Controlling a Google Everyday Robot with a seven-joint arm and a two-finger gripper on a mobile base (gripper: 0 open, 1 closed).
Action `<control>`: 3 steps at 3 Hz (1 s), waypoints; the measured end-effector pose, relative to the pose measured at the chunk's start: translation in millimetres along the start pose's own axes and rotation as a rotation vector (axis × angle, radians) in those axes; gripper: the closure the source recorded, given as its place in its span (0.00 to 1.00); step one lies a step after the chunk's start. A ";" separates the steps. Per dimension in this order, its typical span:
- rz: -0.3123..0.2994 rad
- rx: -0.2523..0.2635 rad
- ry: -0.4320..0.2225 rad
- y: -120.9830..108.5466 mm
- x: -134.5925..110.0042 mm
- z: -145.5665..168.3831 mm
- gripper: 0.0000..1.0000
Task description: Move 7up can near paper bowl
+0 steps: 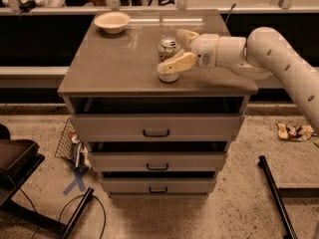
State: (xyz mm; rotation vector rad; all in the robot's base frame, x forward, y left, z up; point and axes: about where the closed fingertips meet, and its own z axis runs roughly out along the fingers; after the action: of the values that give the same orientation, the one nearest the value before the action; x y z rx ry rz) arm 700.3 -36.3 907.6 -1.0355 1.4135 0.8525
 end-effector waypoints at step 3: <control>0.014 -0.027 -0.048 3.9 11.4 21.4 0.64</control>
Offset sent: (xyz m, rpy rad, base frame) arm 0.0044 0.0122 -0.0123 0.0435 -0.0009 0.0165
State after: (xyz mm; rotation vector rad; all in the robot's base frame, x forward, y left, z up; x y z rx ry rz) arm 704.5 -16.4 893.7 -1.0199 1.3736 0.9037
